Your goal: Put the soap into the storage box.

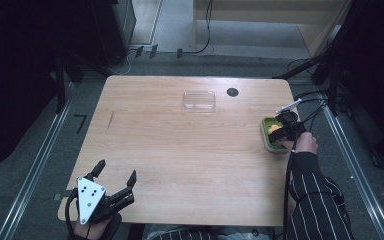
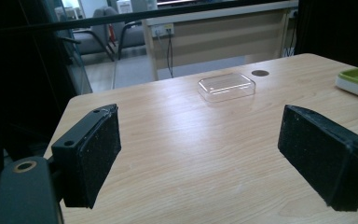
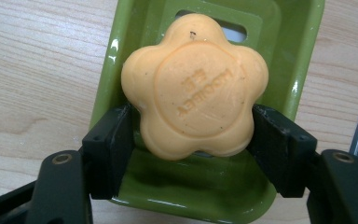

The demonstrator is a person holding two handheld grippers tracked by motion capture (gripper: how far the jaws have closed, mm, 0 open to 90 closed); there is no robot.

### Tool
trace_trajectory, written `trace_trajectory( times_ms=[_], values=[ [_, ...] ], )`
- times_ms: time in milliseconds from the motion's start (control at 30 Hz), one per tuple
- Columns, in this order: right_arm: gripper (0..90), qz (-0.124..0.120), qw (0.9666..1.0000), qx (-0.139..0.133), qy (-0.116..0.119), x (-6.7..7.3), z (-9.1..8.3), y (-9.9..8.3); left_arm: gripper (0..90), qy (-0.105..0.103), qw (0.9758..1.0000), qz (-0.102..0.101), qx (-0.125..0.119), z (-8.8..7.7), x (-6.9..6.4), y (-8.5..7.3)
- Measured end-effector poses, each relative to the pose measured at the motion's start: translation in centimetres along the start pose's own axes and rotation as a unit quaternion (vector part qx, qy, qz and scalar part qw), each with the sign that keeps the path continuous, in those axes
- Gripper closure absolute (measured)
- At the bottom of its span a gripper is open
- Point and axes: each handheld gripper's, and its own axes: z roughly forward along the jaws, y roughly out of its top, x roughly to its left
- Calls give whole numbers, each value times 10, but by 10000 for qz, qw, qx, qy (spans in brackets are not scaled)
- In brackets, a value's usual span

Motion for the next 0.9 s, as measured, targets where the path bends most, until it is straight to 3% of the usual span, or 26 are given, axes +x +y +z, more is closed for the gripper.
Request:
trace_trajectory(
  times_ms=[367, 900],
  values=[
    [226, -59, 10000, 6, -41, 1, -8, -2, 137, -5, 10000, -11, -7, 0, 0, 0],
    [76, -340, 9990, 105, 278, 4, -31, -24, 137, 4, 10000, -28, -17, 0, 0, 0]
  ],
)
